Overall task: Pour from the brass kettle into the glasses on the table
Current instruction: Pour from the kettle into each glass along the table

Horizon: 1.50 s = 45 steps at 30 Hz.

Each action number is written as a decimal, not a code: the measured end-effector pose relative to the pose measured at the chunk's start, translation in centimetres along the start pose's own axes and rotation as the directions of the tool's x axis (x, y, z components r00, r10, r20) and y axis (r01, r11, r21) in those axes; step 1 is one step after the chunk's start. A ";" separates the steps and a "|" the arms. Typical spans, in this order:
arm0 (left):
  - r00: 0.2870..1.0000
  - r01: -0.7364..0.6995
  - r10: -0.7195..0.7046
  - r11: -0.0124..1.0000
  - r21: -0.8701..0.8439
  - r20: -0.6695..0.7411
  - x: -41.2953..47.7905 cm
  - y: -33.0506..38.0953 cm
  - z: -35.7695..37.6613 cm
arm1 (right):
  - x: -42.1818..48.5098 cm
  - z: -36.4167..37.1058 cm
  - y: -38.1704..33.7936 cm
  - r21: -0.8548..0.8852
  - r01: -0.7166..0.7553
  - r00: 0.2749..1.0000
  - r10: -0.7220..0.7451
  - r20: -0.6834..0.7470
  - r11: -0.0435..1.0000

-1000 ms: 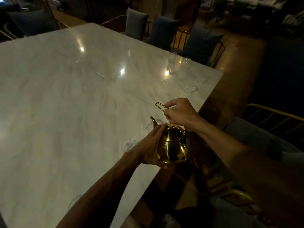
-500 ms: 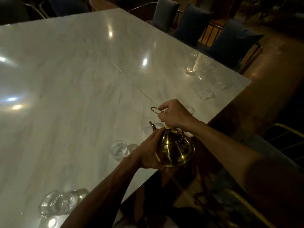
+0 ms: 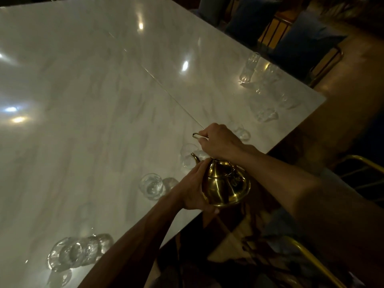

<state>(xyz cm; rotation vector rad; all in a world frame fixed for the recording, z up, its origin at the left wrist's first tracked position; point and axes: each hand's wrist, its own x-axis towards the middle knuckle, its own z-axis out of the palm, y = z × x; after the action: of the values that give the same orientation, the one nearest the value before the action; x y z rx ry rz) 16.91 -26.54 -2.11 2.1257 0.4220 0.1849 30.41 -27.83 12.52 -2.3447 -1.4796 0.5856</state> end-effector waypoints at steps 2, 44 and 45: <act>1.000 0.014 -0.014 1.000 -0.001 0.006 0.1 0.0 0.1 | 0.3 0.1 0.0 -0.037 -0.019 1.000 0.019 0.003 0.999; 0.997 0.048 -0.044 0.997 -0.063 0.064 1.1 0.9 -0.8 | 2.7 -0.5 -0.1 -0.146 -0.079 0.992 0.092 0.082 0.986; 0.997 0.049 -0.045 0.997 -0.062 0.062 1.1 0.8 -0.8 | 2.7 -0.5 -0.1 -0.148 -0.079 0.992 0.092 0.084 0.986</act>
<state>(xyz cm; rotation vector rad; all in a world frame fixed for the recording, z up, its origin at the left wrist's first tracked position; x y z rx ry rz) 17.91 -25.96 -1.03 2.0519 0.4241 0.1050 31.58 -25.33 12.51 -2.5342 -1.5124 0.6339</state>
